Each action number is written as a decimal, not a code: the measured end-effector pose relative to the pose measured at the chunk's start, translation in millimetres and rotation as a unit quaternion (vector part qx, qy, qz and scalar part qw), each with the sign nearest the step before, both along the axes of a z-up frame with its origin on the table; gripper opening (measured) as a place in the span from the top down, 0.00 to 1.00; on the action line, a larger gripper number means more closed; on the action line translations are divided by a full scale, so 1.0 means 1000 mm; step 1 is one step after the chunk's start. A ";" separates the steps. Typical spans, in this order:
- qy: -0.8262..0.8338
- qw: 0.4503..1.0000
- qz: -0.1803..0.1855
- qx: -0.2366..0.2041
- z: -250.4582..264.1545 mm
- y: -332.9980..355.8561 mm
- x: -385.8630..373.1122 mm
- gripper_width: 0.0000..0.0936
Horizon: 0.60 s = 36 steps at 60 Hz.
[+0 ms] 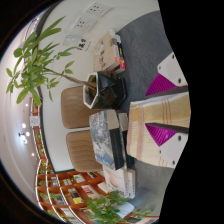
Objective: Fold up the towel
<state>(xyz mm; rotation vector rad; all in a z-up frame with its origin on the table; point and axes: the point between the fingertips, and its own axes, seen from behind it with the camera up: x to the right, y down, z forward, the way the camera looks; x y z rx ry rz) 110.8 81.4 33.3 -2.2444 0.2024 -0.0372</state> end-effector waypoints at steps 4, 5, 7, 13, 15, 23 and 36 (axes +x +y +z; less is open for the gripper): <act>-0.006 1.000 0.002 -0.012 -0.004 -0.010 0.014 0.40; -0.006 1.000 0.002 -0.011 -0.001 -0.012 0.017 0.37; -0.006 1.000 0.002 -0.006 0.005 -0.017 0.019 0.30; 0.000 1.000 0.015 0.007 0.037 -0.037 0.012 0.26; 0.000 1.000 0.020 0.014 0.052 -0.045 0.006 0.22; 0.023 0.998 0.044 0.029 0.107 -0.088 -0.039 0.15; 0.043 0.995 0.075 0.047 0.170 -0.163 -0.120 0.14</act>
